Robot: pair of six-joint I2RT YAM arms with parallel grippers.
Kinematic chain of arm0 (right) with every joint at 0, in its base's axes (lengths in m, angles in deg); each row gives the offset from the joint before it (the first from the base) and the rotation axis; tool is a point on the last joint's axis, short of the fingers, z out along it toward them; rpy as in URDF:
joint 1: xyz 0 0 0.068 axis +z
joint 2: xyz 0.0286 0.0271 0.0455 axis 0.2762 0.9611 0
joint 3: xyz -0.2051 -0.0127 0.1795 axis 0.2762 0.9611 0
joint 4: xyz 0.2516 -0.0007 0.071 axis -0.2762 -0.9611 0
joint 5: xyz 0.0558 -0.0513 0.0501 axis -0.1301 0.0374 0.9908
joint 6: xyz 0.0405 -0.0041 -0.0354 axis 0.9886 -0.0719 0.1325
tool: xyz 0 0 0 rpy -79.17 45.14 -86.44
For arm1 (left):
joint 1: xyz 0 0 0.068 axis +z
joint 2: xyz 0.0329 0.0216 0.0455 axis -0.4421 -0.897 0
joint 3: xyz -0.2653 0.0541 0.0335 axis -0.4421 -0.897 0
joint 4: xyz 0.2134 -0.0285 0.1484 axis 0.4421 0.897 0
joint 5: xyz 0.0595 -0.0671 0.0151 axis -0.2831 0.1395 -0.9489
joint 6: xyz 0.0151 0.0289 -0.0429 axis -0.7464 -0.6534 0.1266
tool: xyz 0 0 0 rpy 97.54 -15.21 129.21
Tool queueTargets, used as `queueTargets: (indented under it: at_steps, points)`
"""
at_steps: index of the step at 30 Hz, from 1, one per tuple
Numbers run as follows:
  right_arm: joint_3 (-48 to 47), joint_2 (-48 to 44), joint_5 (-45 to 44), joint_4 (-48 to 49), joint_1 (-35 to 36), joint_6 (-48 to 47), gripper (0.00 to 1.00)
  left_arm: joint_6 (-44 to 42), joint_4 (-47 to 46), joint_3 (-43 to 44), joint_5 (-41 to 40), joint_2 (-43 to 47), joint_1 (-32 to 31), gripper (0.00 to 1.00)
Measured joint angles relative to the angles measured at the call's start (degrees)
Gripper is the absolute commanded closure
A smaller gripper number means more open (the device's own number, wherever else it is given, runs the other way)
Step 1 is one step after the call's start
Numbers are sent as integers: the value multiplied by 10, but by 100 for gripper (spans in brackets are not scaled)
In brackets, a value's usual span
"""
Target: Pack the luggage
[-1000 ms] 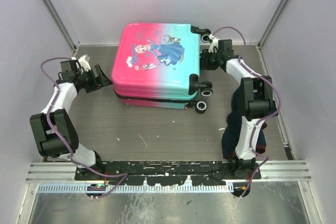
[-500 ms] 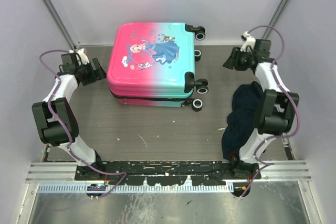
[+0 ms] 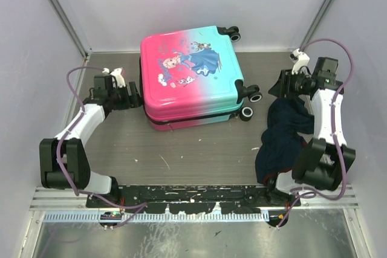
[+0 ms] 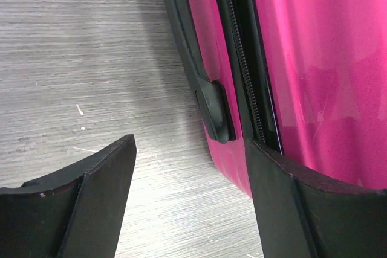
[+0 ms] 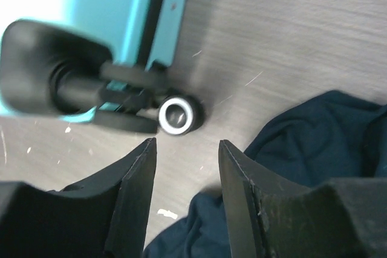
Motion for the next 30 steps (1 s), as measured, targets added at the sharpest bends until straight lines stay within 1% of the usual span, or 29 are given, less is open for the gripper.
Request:
queueTargets:
  at_steps: [2,5,7,11,14,17,20,21,24,26,30]
  points:
    - [28,-43,9,-19,1,-16,49,-3,5,0,-1,4,-2,26]
    - [62,-94,15,-38,3,-21,50,-9,17,30,-16,-17,10,27]
    - [72,-112,19,-47,3,-21,54,-11,18,82,-25,-59,16,28]
    - [82,-128,41,-53,3,-21,55,-11,12,167,-40,-142,21,29]
    - [121,-169,53,-51,12,-21,55,-8,11,208,-39,-196,21,28]
    - [166,-224,56,-50,47,-21,55,-5,12,227,-34,-236,17,27]
    - [200,-259,53,-36,98,-21,55,1,14,236,-29,-254,8,28]
    - [215,-269,47,-23,121,-19,56,2,15,240,-29,-255,6,31]
    - [266,-280,21,22,190,-8,56,3,16,254,-43,-271,-9,47]
    - [295,-270,-3,61,223,1,56,2,26,265,-62,-289,-17,53]
    - [312,-205,-48,138,247,12,54,1,54,287,-84,-308,-20,62]
